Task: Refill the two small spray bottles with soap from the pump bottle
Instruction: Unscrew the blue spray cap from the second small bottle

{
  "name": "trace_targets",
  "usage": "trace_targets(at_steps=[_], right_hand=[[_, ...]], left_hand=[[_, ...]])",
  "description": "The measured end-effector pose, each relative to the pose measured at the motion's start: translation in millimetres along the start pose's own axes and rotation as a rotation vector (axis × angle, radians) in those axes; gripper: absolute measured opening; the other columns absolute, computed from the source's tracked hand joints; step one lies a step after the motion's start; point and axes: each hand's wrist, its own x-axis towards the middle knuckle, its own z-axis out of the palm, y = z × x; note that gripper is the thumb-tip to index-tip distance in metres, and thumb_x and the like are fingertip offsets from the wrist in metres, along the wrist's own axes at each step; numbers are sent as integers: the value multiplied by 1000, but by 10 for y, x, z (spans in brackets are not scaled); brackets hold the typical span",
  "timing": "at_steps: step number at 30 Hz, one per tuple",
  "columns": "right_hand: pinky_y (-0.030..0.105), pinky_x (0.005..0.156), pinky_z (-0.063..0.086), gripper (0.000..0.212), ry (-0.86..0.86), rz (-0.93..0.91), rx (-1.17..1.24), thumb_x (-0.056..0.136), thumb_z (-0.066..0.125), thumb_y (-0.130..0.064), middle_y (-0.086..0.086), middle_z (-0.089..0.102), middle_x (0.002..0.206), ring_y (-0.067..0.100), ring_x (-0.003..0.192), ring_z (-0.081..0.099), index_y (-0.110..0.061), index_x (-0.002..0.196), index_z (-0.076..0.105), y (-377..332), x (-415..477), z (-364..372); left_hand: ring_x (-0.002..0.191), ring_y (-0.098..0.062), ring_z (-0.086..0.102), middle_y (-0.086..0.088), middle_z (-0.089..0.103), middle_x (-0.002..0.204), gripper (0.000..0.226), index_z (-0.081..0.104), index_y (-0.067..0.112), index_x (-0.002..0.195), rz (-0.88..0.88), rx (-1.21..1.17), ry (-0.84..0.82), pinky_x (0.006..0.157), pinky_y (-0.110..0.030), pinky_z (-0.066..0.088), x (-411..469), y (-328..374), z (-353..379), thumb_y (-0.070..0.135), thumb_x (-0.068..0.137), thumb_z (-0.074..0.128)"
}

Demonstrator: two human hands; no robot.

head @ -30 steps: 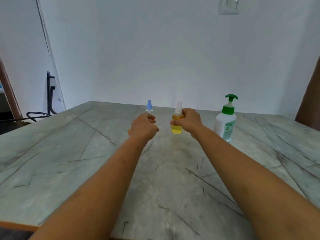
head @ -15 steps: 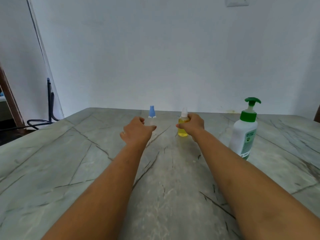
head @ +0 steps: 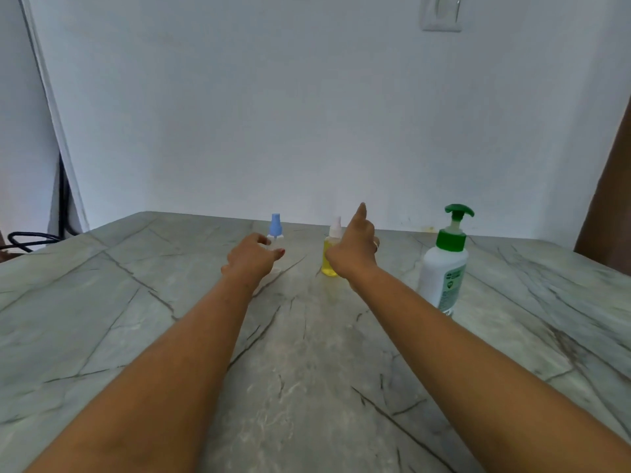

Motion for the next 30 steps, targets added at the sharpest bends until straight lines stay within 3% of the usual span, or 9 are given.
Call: trace_targets(at_steps=[3,7,11,13,18,21,24,30], right_hand=[[31,104,29,90,12,-97,-17,83,61,-4,10,23,144,29,131,26,-16,149,1,0,-130,-5],[23,93,33,67,-2,-229,98,82,58,-1,7,34,137,25,124,37,-17,141,32,-44,-293,-21],[21,85,42,54,-95,-279,208,85,66,-17,5,50,127,18,113,50,-16,134,44,-115,-478,-110],[22,88,44,51,-120,-285,218,85,68,-22,5,52,128,18,111,52,-15,131,48,-112,-584,-164],[19,84,45,30,-75,-281,262,83,70,-19,0,61,105,11,93,57,-16,112,61,-23,-809,-337],[11,73,45,35,-100,-253,287,80,73,-20,-2,60,100,9,85,56,-15,113,62,39,-895,-444],[5,63,40,37,-116,-239,281,79,74,-25,-2,63,99,6,81,56,-12,112,64,96,-955,-510],[14,77,45,39,-160,-227,313,79,74,-23,3,67,111,11,92,61,-11,114,64,125,-932,-562]], left_hand=[[101,-23,56,-1,63,108,36,51,23,107,51,-82,-12,94,-42,44,-109,-13,37,42,81,66],[95,-18,59,0,65,102,27,51,21,103,149,-178,-141,70,-24,42,-386,34,18,33,84,65],[99,-16,61,0,66,107,28,54,24,109,234,-202,-319,83,-31,45,-767,189,-75,29,84,66],[100,-13,61,1,65,109,30,53,26,114,319,-158,-373,92,-34,46,-993,255,-112,26,85,64],[96,-5,62,8,66,108,35,46,37,117,409,-143,-467,90,-29,45,-1436,308,-221,28,87,61],[100,-9,62,5,65,109,33,51,30,118,412,-156,-460,96,-34,44,-1559,291,-241,25,87,61],[106,-12,60,3,65,113,44,47,26,130,428,-144,-455,97,-32,42,-1622,301,-207,27,88,61],[102,-6,57,10,61,112,50,41,31,134,471,-90,-360,83,-21,37,-1603,260,-94,40,87,58]])
